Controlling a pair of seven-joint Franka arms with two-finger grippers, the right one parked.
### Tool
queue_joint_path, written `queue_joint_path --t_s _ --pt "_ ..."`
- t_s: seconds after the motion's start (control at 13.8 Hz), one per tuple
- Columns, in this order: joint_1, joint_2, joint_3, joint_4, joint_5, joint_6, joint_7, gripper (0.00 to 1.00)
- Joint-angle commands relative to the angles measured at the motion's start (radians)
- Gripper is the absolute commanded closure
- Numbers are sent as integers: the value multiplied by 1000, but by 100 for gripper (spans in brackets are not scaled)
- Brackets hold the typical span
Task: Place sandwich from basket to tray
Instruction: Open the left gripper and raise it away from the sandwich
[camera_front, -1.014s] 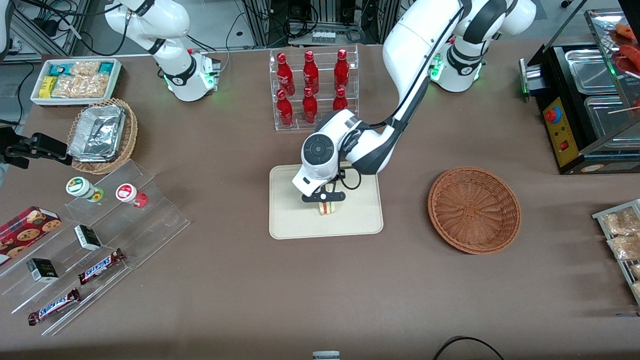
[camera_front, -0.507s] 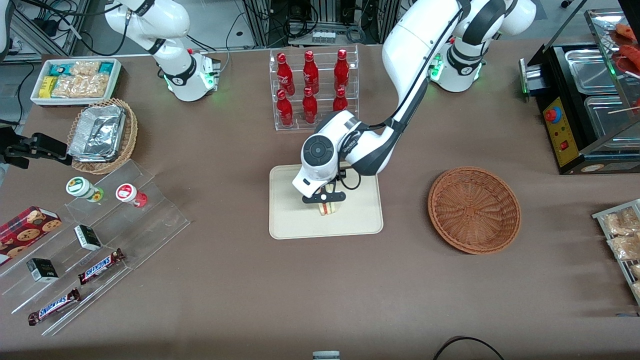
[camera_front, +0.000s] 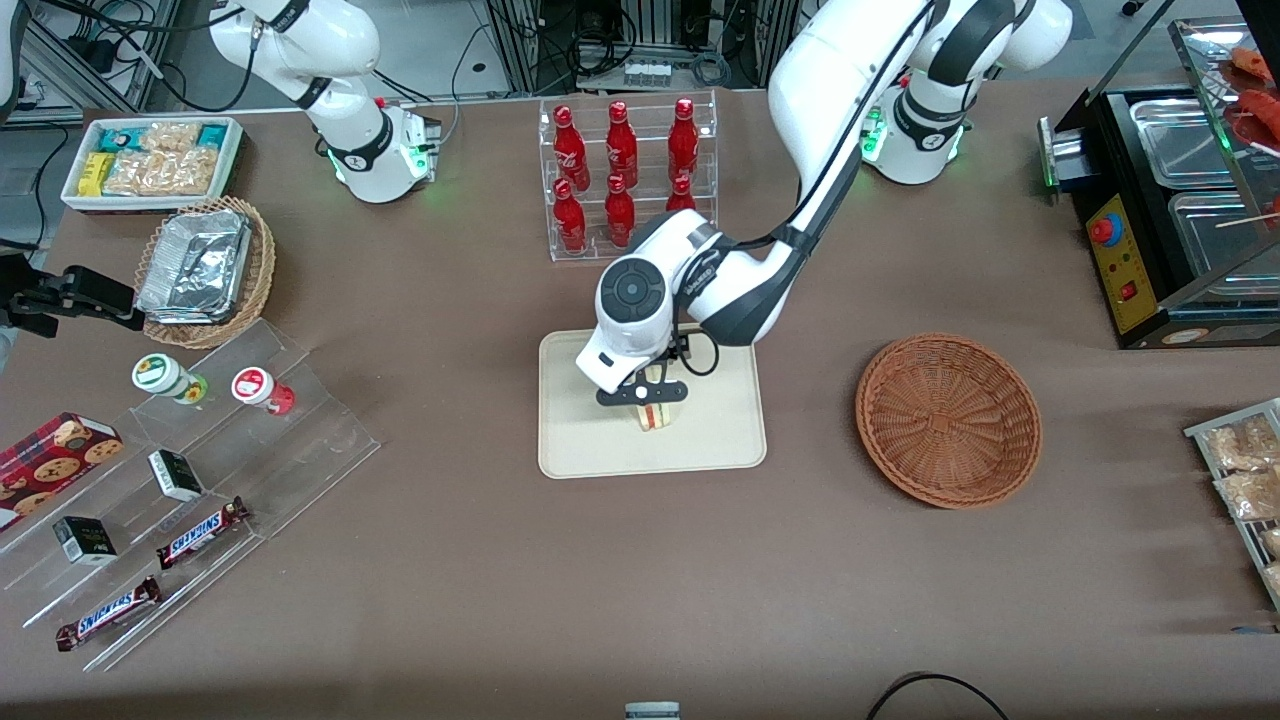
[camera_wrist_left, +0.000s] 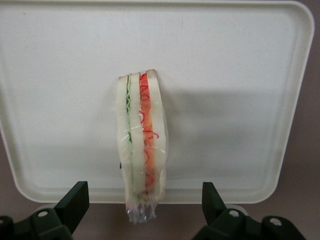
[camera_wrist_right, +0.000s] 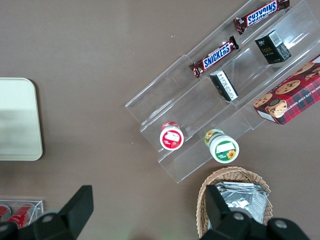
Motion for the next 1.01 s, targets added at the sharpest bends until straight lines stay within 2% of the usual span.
queue_joint_path --t_s 0.0,0.22,0.36,0.58,0.72,0.87,0.94 --pt "-3 -90 11 -3 -9 -66 -14 0" --pt "0 -127 13 36 -10 -158 -2 0" --pt "65 -131 4 80 -15 -227 12 0" --pt "88 -148 13 97 -1 -266 193 0" --pt "149 -170 11 86 -1 -270 267 0" --pt "171 -235 17 21 72 -270 390 0" --pt "215 -263 22 -13 79 -270 419 0"
